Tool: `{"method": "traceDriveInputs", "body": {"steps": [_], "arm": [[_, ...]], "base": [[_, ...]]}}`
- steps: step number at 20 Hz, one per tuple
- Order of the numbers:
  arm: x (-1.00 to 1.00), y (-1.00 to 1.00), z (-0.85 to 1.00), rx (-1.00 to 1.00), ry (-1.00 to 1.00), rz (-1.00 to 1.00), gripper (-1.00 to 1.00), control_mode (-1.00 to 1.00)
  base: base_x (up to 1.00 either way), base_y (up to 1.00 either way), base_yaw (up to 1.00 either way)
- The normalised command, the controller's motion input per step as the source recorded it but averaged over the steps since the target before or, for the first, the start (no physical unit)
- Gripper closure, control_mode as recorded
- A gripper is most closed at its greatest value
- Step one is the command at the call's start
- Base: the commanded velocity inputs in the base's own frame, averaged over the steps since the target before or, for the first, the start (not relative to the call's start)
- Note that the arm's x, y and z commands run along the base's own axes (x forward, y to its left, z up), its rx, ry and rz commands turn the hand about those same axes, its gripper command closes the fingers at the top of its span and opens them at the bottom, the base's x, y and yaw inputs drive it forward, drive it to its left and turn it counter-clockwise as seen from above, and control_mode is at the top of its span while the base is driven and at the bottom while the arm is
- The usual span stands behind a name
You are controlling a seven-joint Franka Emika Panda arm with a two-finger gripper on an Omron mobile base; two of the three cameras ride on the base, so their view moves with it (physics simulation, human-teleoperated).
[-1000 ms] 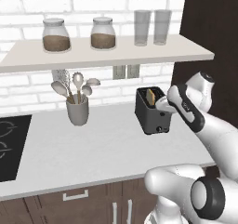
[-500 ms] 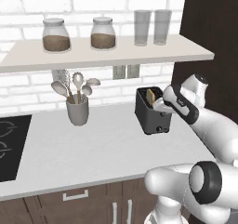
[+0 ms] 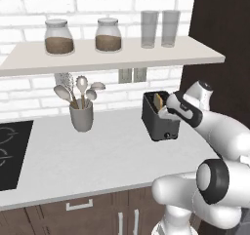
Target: Start the toaster. Once the lever pops up, take the bread to the plate on the dining counter.
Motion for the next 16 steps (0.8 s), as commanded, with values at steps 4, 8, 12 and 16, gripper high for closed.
{"method": "traceDriveInputs", "body": {"steps": [4,8,12,16], "arm": [[0.19,-0.04,0.00,-0.03,0.00,0.02,1.00,-1.00],[0.19,-0.17,0.00,-0.01,0.00,0.03,1.00,-1.00],[0.23,-0.14,-0.06,-0.02,0.00,0.03,1.00,-1.00],[0.22,-0.08,-0.02,-0.01,0.00,0.03,1.00,-1.00]], "base": [[0.00,0.00,0.00],[0.00,0.00,0.00],[0.00,0.00,0.00],[0.00,0.00,0.00]]}}
